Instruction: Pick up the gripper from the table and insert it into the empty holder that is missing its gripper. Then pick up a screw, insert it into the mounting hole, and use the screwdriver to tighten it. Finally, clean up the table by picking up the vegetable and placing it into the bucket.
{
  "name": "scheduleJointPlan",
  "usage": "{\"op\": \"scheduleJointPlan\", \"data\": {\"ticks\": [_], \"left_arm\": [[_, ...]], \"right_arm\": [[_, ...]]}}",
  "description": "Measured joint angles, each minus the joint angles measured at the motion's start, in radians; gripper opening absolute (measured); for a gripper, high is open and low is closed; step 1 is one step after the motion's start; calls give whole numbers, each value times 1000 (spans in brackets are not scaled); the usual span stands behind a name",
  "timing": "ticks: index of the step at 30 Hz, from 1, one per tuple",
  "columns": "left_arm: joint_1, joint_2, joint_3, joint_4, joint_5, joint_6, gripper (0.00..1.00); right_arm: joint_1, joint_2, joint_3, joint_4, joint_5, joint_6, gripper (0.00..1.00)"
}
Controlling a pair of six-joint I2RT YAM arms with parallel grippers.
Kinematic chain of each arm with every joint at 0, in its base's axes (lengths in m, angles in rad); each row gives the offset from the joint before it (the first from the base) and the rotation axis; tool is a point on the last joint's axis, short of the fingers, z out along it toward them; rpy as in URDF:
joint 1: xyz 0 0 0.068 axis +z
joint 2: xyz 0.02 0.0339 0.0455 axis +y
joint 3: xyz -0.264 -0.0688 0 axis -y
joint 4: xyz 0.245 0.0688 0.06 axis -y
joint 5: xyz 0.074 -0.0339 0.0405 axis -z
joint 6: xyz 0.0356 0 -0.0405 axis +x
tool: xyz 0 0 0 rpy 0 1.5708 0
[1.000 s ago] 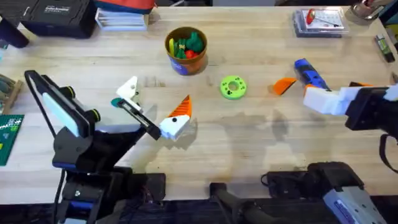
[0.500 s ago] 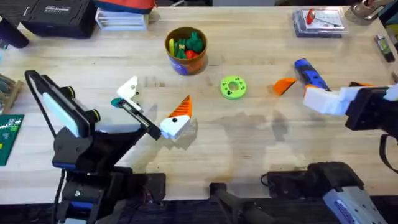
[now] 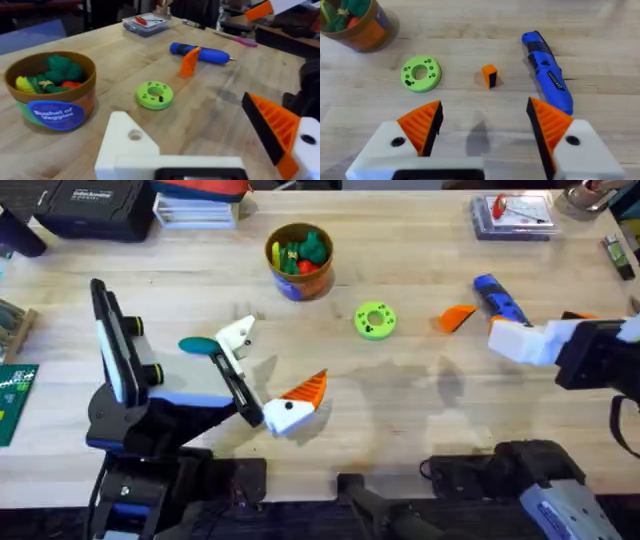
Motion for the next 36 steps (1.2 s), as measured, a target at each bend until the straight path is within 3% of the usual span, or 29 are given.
{"op": "scheduleJointPlan", "data": {"ticks": [6,17,28,36], "left_arm": [[0,0,0,-4,42,-48,985],[0,0,0,-5,54,-66,985],[0,0,0,-6,57,-67,985],[0,0,0,-6,57,-67,986]], "right_arm": [[0,0,0,0,0,0,993],[0,47,6,16,-1,-14,993],[0,577,164,19,2,-170,992],[0,841,191,56,5,-274,993]]}}
